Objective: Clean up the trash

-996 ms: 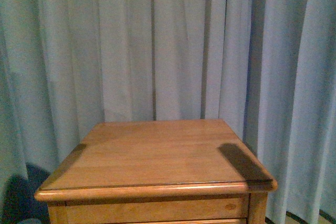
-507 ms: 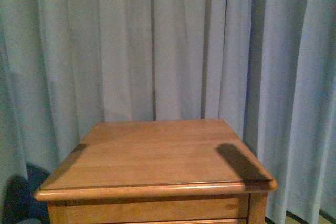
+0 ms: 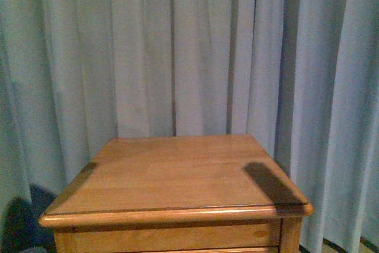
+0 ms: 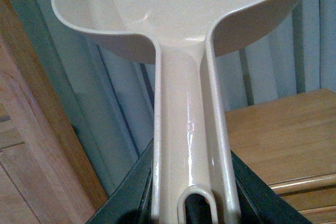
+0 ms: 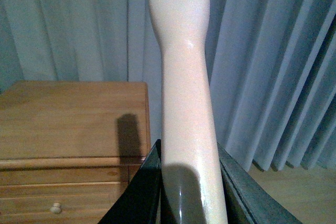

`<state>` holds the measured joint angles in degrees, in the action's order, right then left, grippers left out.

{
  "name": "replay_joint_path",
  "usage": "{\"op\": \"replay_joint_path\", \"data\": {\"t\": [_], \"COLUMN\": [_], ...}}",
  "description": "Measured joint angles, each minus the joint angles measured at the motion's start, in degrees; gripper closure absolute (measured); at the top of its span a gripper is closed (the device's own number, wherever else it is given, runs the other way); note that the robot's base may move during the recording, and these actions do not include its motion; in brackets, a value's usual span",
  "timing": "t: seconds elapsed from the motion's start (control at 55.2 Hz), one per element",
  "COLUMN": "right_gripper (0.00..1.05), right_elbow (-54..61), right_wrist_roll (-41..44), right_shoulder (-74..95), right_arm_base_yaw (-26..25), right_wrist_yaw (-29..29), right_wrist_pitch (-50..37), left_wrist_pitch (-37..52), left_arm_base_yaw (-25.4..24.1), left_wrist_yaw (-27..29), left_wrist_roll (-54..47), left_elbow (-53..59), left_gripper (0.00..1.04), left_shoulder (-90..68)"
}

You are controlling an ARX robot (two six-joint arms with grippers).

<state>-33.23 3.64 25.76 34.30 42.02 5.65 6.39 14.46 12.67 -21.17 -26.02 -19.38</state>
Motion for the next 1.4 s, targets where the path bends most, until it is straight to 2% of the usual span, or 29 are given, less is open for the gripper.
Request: {"op": "replay_joint_path", "data": {"t": [1.395], "right_gripper": [0.83], "right_elbow": [0.22], "right_wrist_roll": [-0.61], "right_shoulder": [-0.07], "right_arm_base_yaw": [0.35], "right_wrist_yaw": [-0.52], "right_wrist_pitch": [0.09], "left_wrist_pitch": [-0.04], "left_arm_base_yaw": [-0.22], "left_wrist_yaw": [0.57], "left_wrist_roll": [0.07], "left_elbow": [0.57], "left_gripper": [0.77], "left_shoulder": [0.46]}}
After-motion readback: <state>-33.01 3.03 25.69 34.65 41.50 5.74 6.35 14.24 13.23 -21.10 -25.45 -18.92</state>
